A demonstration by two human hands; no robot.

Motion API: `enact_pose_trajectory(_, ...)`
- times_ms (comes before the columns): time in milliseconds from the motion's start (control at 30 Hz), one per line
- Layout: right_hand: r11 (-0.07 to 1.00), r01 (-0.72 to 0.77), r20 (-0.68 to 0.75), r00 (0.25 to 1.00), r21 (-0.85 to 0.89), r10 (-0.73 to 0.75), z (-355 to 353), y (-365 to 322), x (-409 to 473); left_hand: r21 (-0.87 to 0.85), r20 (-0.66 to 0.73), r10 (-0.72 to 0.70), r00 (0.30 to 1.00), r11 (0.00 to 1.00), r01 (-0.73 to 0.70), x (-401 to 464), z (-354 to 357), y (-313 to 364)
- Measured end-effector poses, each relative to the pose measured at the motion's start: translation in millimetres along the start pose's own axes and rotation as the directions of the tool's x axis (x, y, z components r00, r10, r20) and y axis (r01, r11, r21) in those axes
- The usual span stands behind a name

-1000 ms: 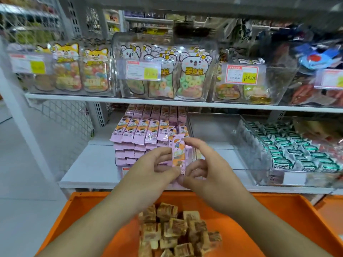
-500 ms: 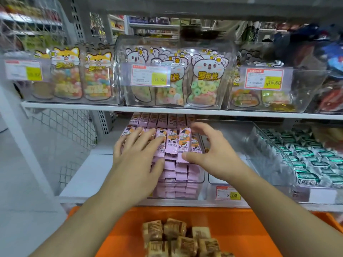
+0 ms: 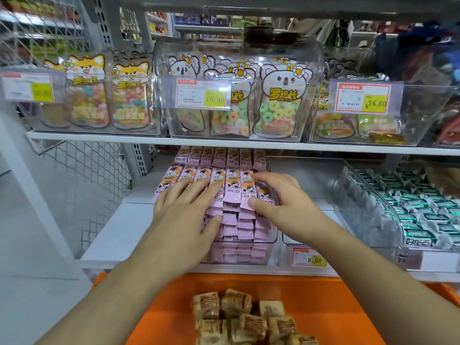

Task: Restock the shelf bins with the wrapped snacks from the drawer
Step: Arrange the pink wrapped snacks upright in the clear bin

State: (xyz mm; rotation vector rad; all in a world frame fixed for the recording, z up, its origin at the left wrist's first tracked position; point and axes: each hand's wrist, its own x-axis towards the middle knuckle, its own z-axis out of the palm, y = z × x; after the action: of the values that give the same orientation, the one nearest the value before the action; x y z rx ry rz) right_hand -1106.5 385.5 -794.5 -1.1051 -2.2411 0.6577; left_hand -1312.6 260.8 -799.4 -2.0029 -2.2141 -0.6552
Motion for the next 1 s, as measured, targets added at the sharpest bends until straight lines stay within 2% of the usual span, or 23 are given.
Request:
enact_pose_trajectory(667, 1.0, 0.001, 0.013, 1.0, 0.011, -0.002, -11, -2, -21, -0.074, -0.058, 0.053, 0.997, 0.996, -0.058, -14, -1, 1)
enact_pose_trajectory(900, 0.996, 0.087, -0.147, 0.985, -0.004, -0.087, -18, -3, -73, -0.17, -0.108, 0.162, 0.981, 0.969, -0.179, -55, -5, 26)
enact_pose_trajectory(1000, 0.988, 0.121, -0.051, 0.992, 0.093, -0.116, -6, -5, -106, -0.289, -0.021, 0.173, 0.985, 0.942, -0.172, -83, 14, 35)
